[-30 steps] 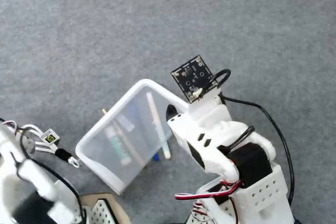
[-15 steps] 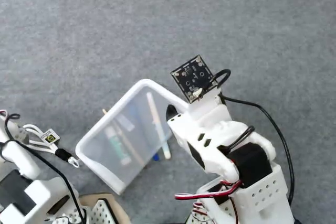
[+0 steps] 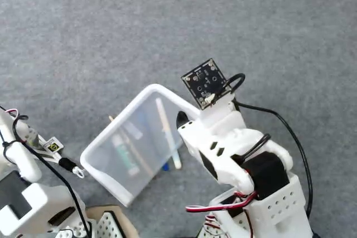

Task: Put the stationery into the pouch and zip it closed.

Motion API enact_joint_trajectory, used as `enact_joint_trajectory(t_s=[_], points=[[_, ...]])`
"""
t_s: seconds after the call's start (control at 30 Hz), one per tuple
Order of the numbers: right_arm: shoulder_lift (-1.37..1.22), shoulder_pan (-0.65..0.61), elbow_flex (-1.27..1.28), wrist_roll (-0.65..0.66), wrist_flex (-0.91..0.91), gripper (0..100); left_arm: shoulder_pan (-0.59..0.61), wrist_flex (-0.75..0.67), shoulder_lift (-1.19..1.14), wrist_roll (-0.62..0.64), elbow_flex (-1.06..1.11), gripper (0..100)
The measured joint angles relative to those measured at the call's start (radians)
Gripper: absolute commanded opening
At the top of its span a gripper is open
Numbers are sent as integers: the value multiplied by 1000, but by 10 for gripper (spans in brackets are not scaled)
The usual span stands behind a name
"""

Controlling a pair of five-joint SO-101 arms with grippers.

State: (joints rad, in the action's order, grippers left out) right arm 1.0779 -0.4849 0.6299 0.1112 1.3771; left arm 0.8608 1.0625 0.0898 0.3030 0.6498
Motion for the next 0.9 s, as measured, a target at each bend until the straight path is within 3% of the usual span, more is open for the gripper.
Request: enact_joint_trajectory(t_s=[0.53,0.67,0.9], points=[[0,0,0,0,0,361,12,2,-153,0,-55,122],[0,0,0,0,0,361,11,2,-170,2,-60,20],[0,0,0,0,0,361,-41,0,-176,-26,-72,27]])
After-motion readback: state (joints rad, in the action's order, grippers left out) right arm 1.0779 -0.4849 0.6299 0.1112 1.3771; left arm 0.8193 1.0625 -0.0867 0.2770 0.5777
